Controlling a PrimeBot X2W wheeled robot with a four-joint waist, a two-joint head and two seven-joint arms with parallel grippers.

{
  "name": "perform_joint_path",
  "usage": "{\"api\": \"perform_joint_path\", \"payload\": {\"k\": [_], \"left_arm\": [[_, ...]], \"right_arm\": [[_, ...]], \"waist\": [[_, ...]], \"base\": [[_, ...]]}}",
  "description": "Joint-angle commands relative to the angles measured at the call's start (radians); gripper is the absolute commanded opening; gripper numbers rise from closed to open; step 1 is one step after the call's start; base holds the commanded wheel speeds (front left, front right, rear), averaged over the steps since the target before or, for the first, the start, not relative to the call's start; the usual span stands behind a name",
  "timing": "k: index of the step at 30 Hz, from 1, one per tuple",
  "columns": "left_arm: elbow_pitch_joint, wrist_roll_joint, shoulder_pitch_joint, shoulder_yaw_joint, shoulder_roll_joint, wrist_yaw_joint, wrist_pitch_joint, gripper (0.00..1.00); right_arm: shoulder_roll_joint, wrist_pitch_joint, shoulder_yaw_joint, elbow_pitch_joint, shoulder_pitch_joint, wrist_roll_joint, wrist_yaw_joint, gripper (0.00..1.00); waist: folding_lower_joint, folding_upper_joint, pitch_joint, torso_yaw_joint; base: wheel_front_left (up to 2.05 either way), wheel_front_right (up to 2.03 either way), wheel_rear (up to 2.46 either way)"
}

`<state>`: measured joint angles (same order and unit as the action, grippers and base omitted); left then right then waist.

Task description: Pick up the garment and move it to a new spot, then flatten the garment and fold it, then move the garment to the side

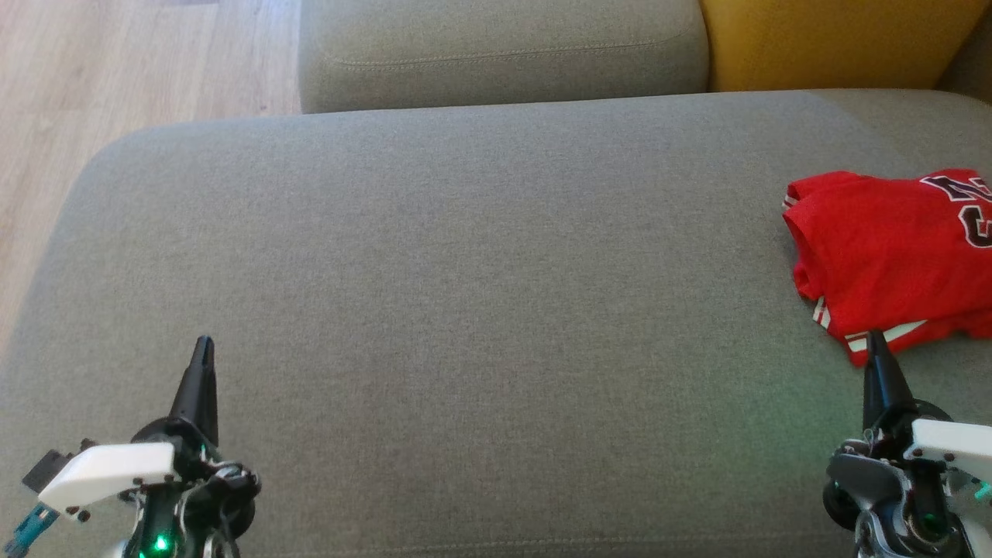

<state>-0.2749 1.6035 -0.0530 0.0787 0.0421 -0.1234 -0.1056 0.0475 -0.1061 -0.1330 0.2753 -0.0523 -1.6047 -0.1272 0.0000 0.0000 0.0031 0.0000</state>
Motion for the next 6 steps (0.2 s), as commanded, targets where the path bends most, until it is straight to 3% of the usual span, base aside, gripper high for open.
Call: {"api": "perform_joint_path", "payload": {"k": [1, 6], "left_arm": [[0.030, 0.004, -0.055, 0.036, 0.008, -0.007, -0.008, 0.00], [0.030, 0.004, -0.055, 0.036, 0.008, -0.007, -0.008, 0.00]], "right_arm": [[0.005, -0.006, 0.021, -0.031, -0.055, -0.005, -0.003, 0.00], [0.004, -0.006, 0.020, -0.031, -0.056, -0.005, -0.003, 0.00]], "waist": [[0.0000, 0.0000, 0.000, 0.000], [0.0000, 0.0000, 0.000, 0.000]], "base": [[0.00, 0.00, 0.00], [0.00, 0.00, 0.00]]}}
